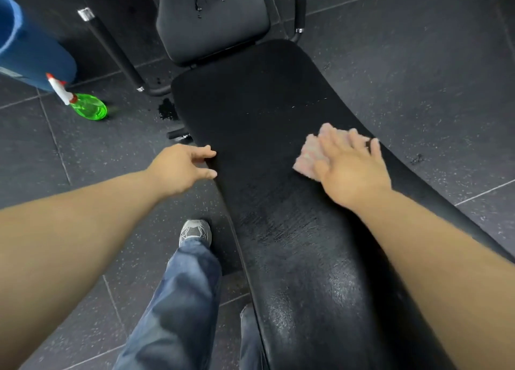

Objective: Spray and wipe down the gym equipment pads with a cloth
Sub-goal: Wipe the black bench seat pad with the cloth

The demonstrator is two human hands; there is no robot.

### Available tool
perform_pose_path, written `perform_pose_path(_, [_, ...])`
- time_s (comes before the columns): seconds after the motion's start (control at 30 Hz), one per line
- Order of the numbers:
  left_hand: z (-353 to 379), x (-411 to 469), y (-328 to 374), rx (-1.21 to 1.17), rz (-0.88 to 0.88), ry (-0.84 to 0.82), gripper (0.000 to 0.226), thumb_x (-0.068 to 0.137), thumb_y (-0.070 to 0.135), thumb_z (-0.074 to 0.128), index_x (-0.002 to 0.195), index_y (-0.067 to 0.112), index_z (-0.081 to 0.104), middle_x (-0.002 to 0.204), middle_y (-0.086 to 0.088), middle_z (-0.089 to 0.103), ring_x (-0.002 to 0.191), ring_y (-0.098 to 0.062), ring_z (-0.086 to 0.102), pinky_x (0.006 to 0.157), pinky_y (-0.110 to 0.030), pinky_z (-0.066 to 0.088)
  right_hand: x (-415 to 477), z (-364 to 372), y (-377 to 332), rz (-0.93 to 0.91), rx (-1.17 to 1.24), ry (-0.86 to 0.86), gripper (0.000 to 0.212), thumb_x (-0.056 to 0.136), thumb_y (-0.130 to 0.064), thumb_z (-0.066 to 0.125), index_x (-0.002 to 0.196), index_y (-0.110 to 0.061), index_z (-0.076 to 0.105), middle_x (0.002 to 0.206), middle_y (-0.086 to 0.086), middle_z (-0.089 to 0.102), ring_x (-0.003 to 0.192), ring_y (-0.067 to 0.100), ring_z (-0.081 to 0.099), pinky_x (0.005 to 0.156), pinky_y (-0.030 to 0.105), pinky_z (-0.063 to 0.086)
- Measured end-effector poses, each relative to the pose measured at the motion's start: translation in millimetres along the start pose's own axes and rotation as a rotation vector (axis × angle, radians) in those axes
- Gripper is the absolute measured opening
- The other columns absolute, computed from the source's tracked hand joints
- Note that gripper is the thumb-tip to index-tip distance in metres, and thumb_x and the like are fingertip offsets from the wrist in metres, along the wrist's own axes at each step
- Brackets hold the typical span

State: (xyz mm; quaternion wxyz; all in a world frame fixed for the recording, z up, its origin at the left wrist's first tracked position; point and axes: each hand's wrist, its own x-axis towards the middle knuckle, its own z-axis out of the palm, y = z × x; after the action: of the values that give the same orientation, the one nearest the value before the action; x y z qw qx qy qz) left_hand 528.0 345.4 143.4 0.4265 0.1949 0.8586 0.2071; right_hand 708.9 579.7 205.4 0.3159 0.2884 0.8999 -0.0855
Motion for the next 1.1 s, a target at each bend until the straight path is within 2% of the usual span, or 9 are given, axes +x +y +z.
perform_pose_path(0.1, [4,4,-6,-0.036,-0.012,0.045,0.071,0.074,0.026,0.085,0.138,0.021,0.055,0.152,0.008,0.041,0.133,-0.012,0.047,0.109,-0.024,0.033,11,-8,-22,0.073,-0.094,-0.059,0.052,0.089,-0.033,0.042,0.141,-0.029,0.039,0.144,0.005,0.031,0.136,0.032,0.031,0.098,0.053,0.038])
perform_pose_path(0.2, [-2,7,-11,-0.095,-0.043,0.014,0.075,0.073,0.03,0.085,0.141,0.023,0.053,0.152,0.012,0.04,0.135,-0.008,0.044,0.108,-0.022,0.032,-3,7,-91,-0.152,-0.1,0.122,0.03,0.083,-0.026,0.045,0.108,-0.023,0.06,0.121,0.008,0.048,0.114,0.032,0.051,0.087,0.048,0.042])
perform_pose_path(0.33, [-7,4,-17,-0.104,-0.015,-0.051,0.066,0.085,0.02,0.076,0.144,0.022,0.048,0.153,0.011,0.037,0.133,-0.007,0.045,0.103,-0.014,0.028,-18,36,-142,-0.399,-0.011,-0.074,0.06,0.102,-0.038,0.022,0.158,-0.021,0.007,0.166,-0.001,-0.002,0.151,0.025,-0.002,0.121,0.047,0.0])
perform_pose_path(0.43, [-11,6,-15,-0.011,-0.006,-0.076,0.059,0.091,0.025,0.069,0.145,0.025,0.046,0.154,0.013,0.035,0.135,-0.01,0.045,0.106,-0.018,0.03,-2,23,-108,-0.448,-0.027,-0.061,0.064,0.091,-0.048,0.011,0.153,-0.029,0.016,0.162,-0.003,0.016,0.148,0.026,0.015,0.118,0.051,0.015])
perform_pose_path(0.57, [-13,10,3,0.172,-0.053,-0.06,0.058,0.095,0.043,0.06,0.147,0.025,0.044,0.157,0.014,0.03,0.132,-0.017,0.049,0.101,-0.027,0.038,31,-23,-15,-0.01,0.021,0.007,0.039,0.093,-0.038,0.03,0.125,-0.019,0.043,0.132,0.009,0.045,0.126,0.033,0.042,0.104,0.05,0.036])
perform_pose_path(0.67, [-9,10,17,0.266,-0.06,-0.067,0.064,0.096,0.046,0.056,0.151,0.02,0.037,0.16,0.007,0.026,0.137,-0.021,0.043,0.104,-0.031,0.037,32,-12,-16,0.141,-0.076,0.017,0.056,0.085,-0.037,0.024,0.136,-0.02,0.042,0.138,0.008,0.039,0.13,0.031,0.036,0.104,0.051,0.036])
perform_pose_path(0.77, [-4,8,22,0.382,-0.065,-0.105,0.062,0.101,0.043,0.047,0.153,0.014,0.03,0.161,0.0,0.025,0.141,-0.026,0.036,0.108,-0.035,0.034,-15,29,-76,-0.19,-0.017,0.004,0.076,0.081,-0.039,0.008,0.149,-0.018,0.036,0.156,0.012,0.031,0.143,0.034,0.028,0.114,0.054,0.022])
perform_pose_path(0.9, [-6,7,29,0.441,-0.103,-0.138,0.062,0.102,0.043,0.046,0.153,0.013,0.029,0.162,-0.002,0.023,0.144,-0.027,0.031,0.11,-0.035,0.029,-77,30,-61,-0.438,0.161,-0.105,0.074,0.084,-0.046,0.007,0.157,-0.031,0.015,0.163,-0.012,0.006,0.151,0.011,0.004,0.119,0.029,-0.011])
perform_pose_path(1.1, [-2,8,56,0.467,-0.183,-0.139,0.035,0.099,0.026,0.053,0.12,-0.001,0.061,0.126,-0.02,0.062,0.109,-0.035,0.057,0.087,-0.035,0.045,-35,1,49,-0.005,0.025,-0.016,0.07,0.088,-0.046,0.005,0.157,-0.036,0.002,0.165,-0.014,-0.004,0.151,0.018,-0.001,0.12,0.043,0.002])
